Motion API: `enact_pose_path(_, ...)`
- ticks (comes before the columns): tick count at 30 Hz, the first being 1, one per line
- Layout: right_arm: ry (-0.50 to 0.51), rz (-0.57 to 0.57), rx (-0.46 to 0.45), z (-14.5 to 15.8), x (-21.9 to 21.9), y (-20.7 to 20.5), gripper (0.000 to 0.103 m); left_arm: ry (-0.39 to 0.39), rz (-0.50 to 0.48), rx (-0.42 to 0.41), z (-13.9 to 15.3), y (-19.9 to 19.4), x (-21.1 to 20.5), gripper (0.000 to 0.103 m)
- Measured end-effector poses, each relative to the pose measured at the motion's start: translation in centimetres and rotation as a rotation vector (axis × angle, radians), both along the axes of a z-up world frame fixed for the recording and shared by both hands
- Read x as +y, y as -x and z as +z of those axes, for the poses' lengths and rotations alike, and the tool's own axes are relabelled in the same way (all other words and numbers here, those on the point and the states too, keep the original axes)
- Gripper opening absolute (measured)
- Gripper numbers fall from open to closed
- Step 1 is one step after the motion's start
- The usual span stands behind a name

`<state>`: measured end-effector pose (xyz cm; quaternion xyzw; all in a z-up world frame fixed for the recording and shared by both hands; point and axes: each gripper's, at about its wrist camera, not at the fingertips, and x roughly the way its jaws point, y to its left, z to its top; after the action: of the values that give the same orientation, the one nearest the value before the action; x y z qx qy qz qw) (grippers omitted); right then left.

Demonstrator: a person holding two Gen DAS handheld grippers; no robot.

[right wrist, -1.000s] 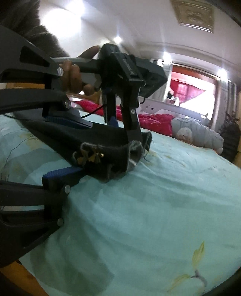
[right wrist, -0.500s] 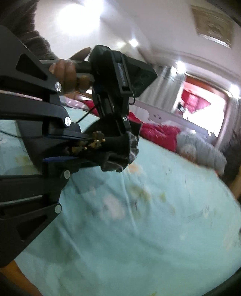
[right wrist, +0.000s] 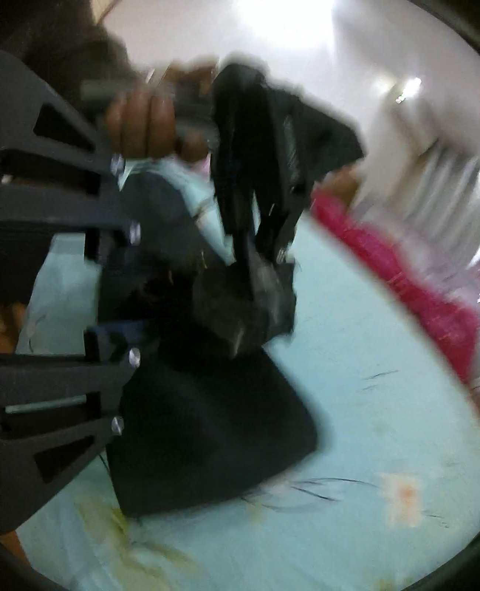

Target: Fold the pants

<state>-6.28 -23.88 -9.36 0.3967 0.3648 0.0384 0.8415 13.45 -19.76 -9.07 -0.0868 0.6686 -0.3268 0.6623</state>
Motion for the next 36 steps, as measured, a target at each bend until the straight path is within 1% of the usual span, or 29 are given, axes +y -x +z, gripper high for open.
enact_pose_path(1, 0.016, 0.011, 0.027, -0.3, 0.8, -0.6, 0.034, -0.005, 0.036, 0.010, -0.3, -0.2, 1.2, 0.022)
enact_pose_path(3, 0.054, 0.022, 0.013, 1.0, 1.5, -0.8, 0.046, 0.026, 0.088, 0.019, -0.1, -0.4, 3.6, 0.021)
enact_pose_path(4, 0.048, 0.036, -0.008, 2.0, 1.6, -0.5, 0.058, 0.042, 0.104, 0.009, 0.4, -0.4, 4.5, 0.021)
enact_pose_path(5, 0.047, 0.039, -0.020, 2.5, 1.4, -0.1, 0.062, 0.056, 0.122, -0.015, 1.1, -0.3, 5.6, 0.023)
enact_pose_path(7, 0.057, 0.028, -0.082, 4.4, 0.8, 1.8, 0.063, 0.089, 0.152, -0.033, 1.7, 0.1, 7.1, 0.030)
enact_pose_path(8, 0.053, 0.001, -0.119, 5.3, -0.2, 3.1, 0.064, 0.112, 0.176, -0.024, 1.8, 0.3, 7.9, 0.035)
enact_pose_path(9, 0.050, -0.039, -0.136, 5.7, -1.2, 4.0, 0.068, 0.142, 0.201, -0.002, 1.5, 0.6, 8.7, 0.040)
enact_pose_path(10, 0.056, -0.097, -0.140, 5.9, -2.5, 5.0, 0.072, 0.161, 0.210, 0.014, 1.2, 0.8, 9.1, 0.040)
enact_pose_path(11, 0.079, -0.169, -0.115, 5.7, -4.1, 5.8, 0.073, 0.176, 0.207, 0.030, 0.8, 1.5, 8.9, 0.040)
enact_pose_path(13, 0.110, -0.234, -0.035, 4.5, -6.7, 5.9, 0.073, 0.176, 0.188, 0.041, 0.3, 2.6, 8.1, 0.042)
enact_pose_path(14, 0.111, -0.242, 0.001, 3.9, -7.5, 5.6, 0.073, 0.170, 0.176, 0.047, 0.0, 3.0, 7.5, 0.044)
enact_pose_path(16, 0.123, -0.235, 0.042, 2.9, -8.7, 4.5, 0.073, 0.155, 0.156, 0.040, -0.3, 3.9, 6.3, 0.049)
enact_pose_path(17, 0.135, -0.232, 0.049, 2.7, -8.8, 4.0, 0.073, 0.147, 0.154, 0.024, -0.2, 4.4, 5.6, 0.051)
enact_pose_path(19, 0.149, -0.226, 0.055, 2.0, -9.3, 2.8, 0.073, 0.133, 0.140, 0.001, -0.1, 4.8, 4.6, 0.052)
enact_pose_path(20, 0.159, -0.226, 0.062, 1.8, -9.6, 1.8, 0.071, 0.127, 0.126, -0.010, 0.1, 5.0, 3.8, 0.046)
enact_pose_path(21, 0.168, -0.200, 0.080, 1.2, -9.8, 0.9, 0.063, 0.114, 0.104, -0.023, 0.3, 5.3, 2.7, 0.015)
enact_pose_path(22, 0.178, -0.157, 0.105, 0.8, -9.2, 0.0, 0.027, 0.120, 0.087, -0.022, 0.7, 5.4, 2.1, 0.010)
enact_pose_path(23, 0.189, -0.109, 0.142, 0.6, -8.8, -0.3, 0.027, 0.147, 0.080, -0.032, 1.6, 5.4, 1.8, 0.013)
enact_pose_path(24, 0.208, -0.099, 0.141, 1.1, -9.2, -0.7, 0.026, 0.150, 0.088, -0.062, 2.4, 5.5, 1.8, 0.013)
enact_pose_path(26, 0.220, -0.116, 0.065, 3.2, -9.1, 0.2, 0.025, 0.112, 0.090, -0.162, 3.5, 5.5, 1.4, 0.013)
enact_pose_path(27, 0.221, -0.147, 0.027, 3.9, -9.4, 0.9, 0.025, 0.065, 0.081, -0.211, 3.3, 5.2, 1.0, 0.015)
enact_pose_path(28, 0.213, -0.168, 0.014, 3.8, -9.7, 1.4, 0.025, 0.013, 0.077, -0.233, 2.4, 4.9, 0.7, 0.015)
enact_pose_path(29, 0.221, -0.177, 0.053, 2.9, -10.2, 1.2, 0.024, -0.054, 0.074, -0.233, 1.2, 4.5, 0.5, 0.015)
enact_pose_path(30, 0.256, -0.177, 0.119, 1.5, -10.4, 0.7, 0.024, -0.085, 0.068, -0.180, -0.4, 4.1, 0.5, 0.015)
enact_pose_path(31, 0.279, -0.157, 0.176, 0.3, -10.4, 0.3, 0.024, -0.054, 0.086, -0.149, -0.8, 4.0, 1.1, 0.016)
enact_pose_path(32, 0.262, -0.136, 0.190, -0.3, -10.5, 0.4, 0.025, -0.020, 0.108, -0.130, -0.6, 4.0, 1.8, 0.017)
enact_pose_path(33, 0.239, -0.156, 0.166, 0.2, -10.7, 1.2, 0.026, -0.012, 0.121, -0.115, -0.1, 4.0, 2.5, 0.017)
enact_pose_path(36, 0.197, -0.195, 0.113, 2.0, -11.5, 3.1, 0.027, 0.014, 0.155, -0.121, 1.5, 4.2, 4.9, 0.014)
